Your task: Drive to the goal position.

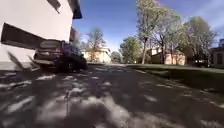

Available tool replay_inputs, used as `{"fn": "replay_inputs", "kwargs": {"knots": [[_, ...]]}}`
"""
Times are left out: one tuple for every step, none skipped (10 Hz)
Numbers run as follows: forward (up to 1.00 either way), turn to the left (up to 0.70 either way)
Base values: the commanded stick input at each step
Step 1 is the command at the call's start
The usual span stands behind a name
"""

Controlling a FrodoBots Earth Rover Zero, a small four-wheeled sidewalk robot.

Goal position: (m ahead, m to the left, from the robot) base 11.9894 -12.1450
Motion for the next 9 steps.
{"fn": "replay_inputs", "kwargs": {"knots": [[1.0, 0.12], [1.0, 0.3], [1.0, 0.17], [1.0, 0.07], [1.0, 0.0], [1.0, 0.0], [1.0, 0.0], [1.0, 0.0], [1.0, 0.0]]}}
